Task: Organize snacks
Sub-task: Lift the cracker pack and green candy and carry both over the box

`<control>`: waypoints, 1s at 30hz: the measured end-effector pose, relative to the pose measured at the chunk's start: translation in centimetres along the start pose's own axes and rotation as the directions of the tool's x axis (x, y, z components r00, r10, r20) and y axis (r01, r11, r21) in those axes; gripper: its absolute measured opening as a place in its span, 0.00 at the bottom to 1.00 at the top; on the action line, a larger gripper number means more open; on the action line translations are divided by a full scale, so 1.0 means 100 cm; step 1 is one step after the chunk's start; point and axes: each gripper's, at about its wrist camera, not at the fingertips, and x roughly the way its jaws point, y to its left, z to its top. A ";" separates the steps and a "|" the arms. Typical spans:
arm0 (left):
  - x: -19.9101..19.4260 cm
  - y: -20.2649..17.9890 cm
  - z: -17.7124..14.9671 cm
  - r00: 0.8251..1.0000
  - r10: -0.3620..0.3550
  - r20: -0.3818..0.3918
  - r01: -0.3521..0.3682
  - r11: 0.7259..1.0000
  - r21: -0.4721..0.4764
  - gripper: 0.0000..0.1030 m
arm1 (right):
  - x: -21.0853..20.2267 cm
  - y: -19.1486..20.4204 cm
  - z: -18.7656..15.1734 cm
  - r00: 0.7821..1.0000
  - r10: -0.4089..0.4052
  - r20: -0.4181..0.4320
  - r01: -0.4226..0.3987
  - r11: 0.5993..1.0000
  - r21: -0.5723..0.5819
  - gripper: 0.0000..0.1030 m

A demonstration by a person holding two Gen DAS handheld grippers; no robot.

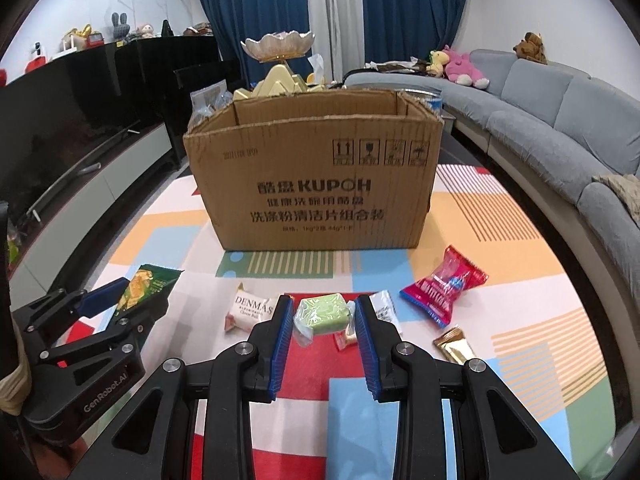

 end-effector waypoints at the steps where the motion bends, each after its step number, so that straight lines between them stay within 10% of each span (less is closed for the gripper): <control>1: -0.001 -0.001 0.002 1.000 0.004 0.004 -0.004 1.000 -0.004 0.41 | -0.001 0.000 0.002 1.000 0.001 0.003 -0.001 1.000 -0.003 0.32; 30: -0.033 -0.029 0.081 0.987 0.037 0.154 -0.029 0.998 -0.052 0.41 | -0.026 -0.024 0.071 0.989 -0.006 0.150 0.013 0.999 -0.045 0.32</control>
